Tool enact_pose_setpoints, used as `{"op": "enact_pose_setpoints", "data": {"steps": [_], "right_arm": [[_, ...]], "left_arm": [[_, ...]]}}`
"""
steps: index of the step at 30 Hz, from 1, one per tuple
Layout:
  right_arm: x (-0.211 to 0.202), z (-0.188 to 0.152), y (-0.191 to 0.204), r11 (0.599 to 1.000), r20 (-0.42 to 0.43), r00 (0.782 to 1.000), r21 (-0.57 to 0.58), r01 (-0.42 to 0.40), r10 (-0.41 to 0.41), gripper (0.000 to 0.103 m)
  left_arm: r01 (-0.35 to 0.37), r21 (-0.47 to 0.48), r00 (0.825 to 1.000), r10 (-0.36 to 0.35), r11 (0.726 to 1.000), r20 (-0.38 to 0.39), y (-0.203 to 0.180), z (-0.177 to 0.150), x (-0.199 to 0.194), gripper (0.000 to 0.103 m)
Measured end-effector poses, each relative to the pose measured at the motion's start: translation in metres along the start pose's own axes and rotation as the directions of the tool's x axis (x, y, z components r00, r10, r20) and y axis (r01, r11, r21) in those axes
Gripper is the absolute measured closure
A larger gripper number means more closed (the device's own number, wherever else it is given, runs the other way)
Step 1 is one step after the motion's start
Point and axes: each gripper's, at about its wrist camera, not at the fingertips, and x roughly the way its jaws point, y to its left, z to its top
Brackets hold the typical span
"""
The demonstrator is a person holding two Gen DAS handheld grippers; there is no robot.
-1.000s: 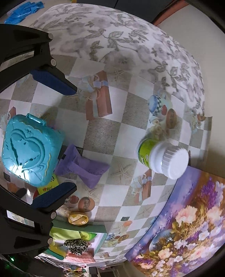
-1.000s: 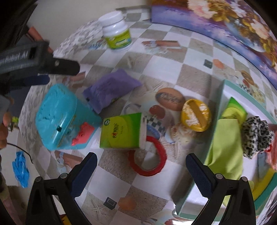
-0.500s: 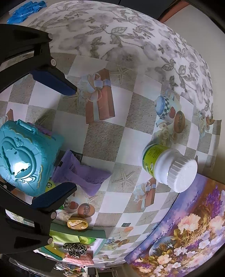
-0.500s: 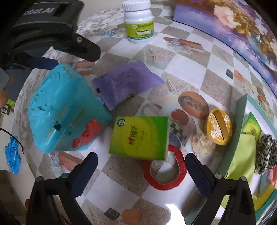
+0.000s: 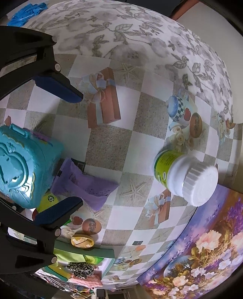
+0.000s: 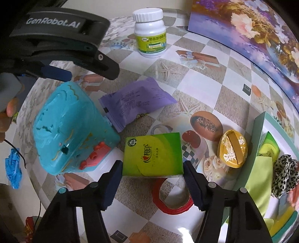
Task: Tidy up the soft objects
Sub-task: 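Grasp the purple pouch with the left gripper while the right gripper grasps the green tissue box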
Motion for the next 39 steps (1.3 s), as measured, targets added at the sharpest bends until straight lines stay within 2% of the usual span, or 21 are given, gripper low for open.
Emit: {"op": "enact_pose_setpoints", "data": {"steps": [7, 15, 18, 20, 24, 26, 29, 34, 39], "right_arm": [[-0.006, -0.006, -0.023, 0.998, -0.009, 1.0, 0.056, -0.003, 0.004, 0.035], [-0.023, -0.009, -0.056, 0.991, 0.01, 1.0, 0.136, 0.011, -0.013, 0.035], [-0.031, -0.011, -0.066, 0.987, 0.024, 0.999, 0.16, 0.021, -0.025, 0.035], [-0.037, -0.012, -0.071, 0.984, 0.035, 0.999, 0.177, 0.021, -0.027, 0.035], [-0.045, -0.013, -0.076, 0.98, 0.051, 0.998, 0.2, 0.016, -0.027, 0.035], [-0.048, -0.013, -0.076, 0.979, 0.056, 0.998, 0.202, 0.013, -0.025, 0.035], [-0.051, -0.013, -0.075, 0.979, 0.062, 0.998, 0.202, 0.01, -0.023, 0.035], [-0.056, -0.012, -0.076, 0.979, 0.07, 0.997, 0.202, 0.005, -0.019, 0.035], [-0.065, -0.012, -0.078, 0.978, 0.09, 0.996, 0.21, -0.003, -0.016, 0.035]], "left_arm": [[-0.011, 0.046, 1.0, 0.012, 0.999, -0.023, -0.022, 0.006, 0.007, 0.003], [-0.064, 0.119, 0.995, 0.073, 0.991, -0.069, -0.053, 0.009, 0.028, 0.005], [-0.08, 0.149, 0.992, 0.093, 0.986, -0.086, -0.064, 0.011, 0.036, 0.018], [-0.081, 0.168, 0.989, 0.1, 0.982, -0.105, -0.071, 0.012, 0.043, 0.032], [-0.076, 0.203, 0.988, 0.102, 0.976, -0.12, -0.086, 0.013, 0.053, 0.047], [-0.07, 0.216, 0.986, 0.1, 0.974, -0.131, -0.093, 0.011, 0.058, 0.058], [-0.066, 0.227, 0.985, 0.1, 0.972, -0.141, -0.103, 0.01, 0.064, 0.07], [-0.076, 0.229, 0.987, 0.106, 0.97, -0.117, -0.118, 0.005, 0.065, 0.072], [-0.079, 0.217, 0.993, 0.096, 0.973, -0.069, -0.127, 0.001, 0.049, 0.073]]}}
